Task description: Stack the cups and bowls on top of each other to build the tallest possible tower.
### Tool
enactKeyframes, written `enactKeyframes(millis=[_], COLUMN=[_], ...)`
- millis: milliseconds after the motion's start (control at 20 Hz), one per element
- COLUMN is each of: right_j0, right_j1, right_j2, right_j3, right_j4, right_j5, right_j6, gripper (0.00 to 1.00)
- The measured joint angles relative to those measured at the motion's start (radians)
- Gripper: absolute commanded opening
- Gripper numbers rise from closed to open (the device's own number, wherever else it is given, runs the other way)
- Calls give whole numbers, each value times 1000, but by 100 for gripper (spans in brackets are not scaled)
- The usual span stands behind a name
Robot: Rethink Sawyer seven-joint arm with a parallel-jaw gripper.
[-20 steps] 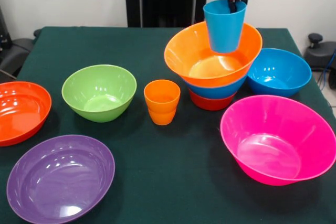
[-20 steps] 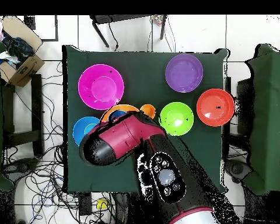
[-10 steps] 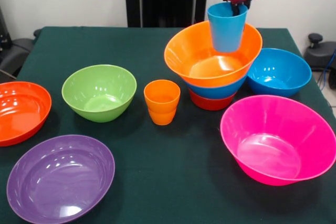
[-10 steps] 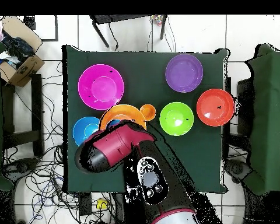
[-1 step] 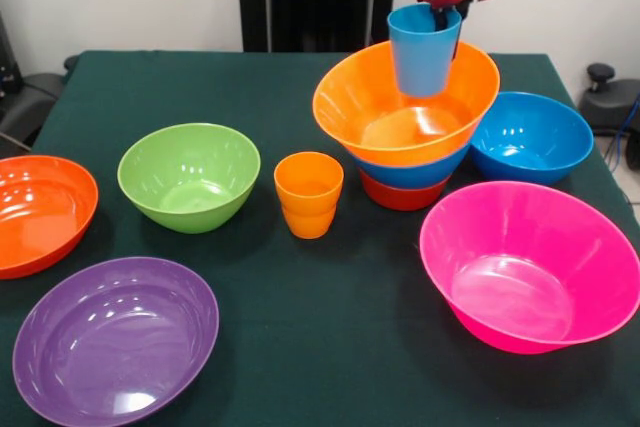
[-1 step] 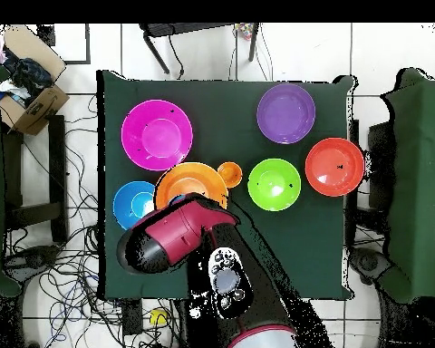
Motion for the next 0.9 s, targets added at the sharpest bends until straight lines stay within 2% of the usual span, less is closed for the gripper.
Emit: enactKeyframes(millis=[400,900], right_j0=[9,112], right_j1=[39,80], right_j2=[-20,-51], right_j3=[0,3], right_j4=[0,30], right_j5=[-14,-32], right_j6=[0,10], gripper=[0,0])
